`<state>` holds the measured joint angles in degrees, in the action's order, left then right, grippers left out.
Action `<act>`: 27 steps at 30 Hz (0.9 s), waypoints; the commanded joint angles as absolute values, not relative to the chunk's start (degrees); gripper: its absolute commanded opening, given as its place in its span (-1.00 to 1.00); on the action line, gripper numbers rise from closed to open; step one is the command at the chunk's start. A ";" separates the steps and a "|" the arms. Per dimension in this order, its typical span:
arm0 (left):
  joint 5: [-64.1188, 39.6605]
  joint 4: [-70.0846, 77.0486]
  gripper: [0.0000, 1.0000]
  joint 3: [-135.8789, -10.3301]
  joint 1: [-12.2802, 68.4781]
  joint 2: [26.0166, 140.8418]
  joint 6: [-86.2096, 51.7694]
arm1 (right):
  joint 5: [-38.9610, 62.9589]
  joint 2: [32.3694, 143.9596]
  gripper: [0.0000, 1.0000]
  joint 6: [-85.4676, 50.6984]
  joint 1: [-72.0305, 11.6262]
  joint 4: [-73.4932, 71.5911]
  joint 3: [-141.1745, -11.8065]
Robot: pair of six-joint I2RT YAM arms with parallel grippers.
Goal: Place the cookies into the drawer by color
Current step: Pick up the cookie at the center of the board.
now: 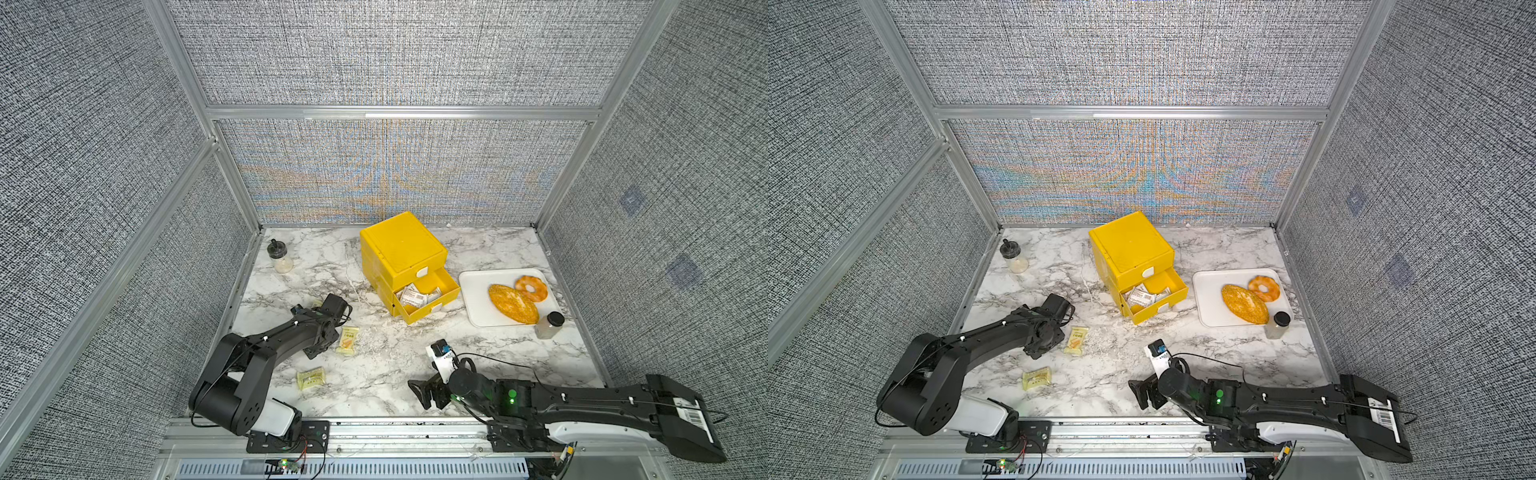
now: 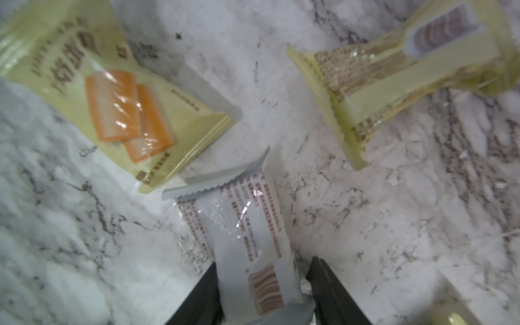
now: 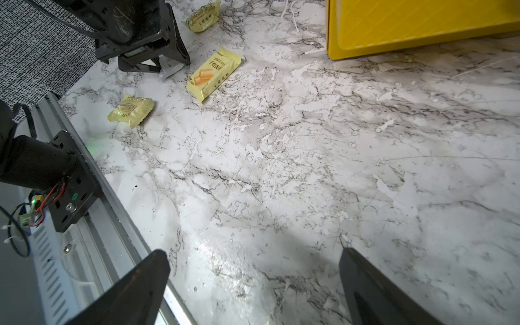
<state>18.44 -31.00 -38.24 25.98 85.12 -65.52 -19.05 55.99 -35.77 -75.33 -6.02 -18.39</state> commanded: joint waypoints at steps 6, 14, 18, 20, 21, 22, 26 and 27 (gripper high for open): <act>11.79 -32.16 -0.16 -39.31 30.25 85.52 -62.02 | -20.13 55.27 0.98 -35.60 -74.72 -6.02 -18.45; 14.64 -35.40 -0.26 -43.86 36.86 85.52 -62.22 | -20.58 53.04 0.98 -36.58 -74.09 -5.28 -17.34; 15.80 -36.78 -0.33 -45.86 39.97 84.26 -62.33 | -21.33 50.87 0.98 -37.69 -73.44 -4.38 -16.23; 16.21 -37.32 -0.34 -46.52 41.24 83.14 -62.22 | -21.28 49.58 0.98 -38.21 -72.89 -4.01 -15.59; 16.58 -37.78 -0.34 -46.96 41.92 82.39 -62.27 | -21.35 48.83 0.98 -38.50 -72.56 -3.84 -15.21; 16.86 -38.05 -0.34 -47.30 42.43 81.73 -62.27 | -21.24 48.17 0.98 -38.73 -72.30 -3.74 -14.88; 17.87 -39.79 -0.34 -48.67 44.74 78.10 -62.37 | -20.89 45.02 0.98 -39.61 -71.07 -3.51 -13.31; 18.08 -40.19 -0.34 -48.93 45.29 77.20 -62.38 | -20.81 44.21 0.98 -39.75 -70.83 -3.49 -12.89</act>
<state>16.43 -37.87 -48.16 44.34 78.85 -62.61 -20.51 45.56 -38.63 -71.29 -3.81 -13.47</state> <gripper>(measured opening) 0.331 0.992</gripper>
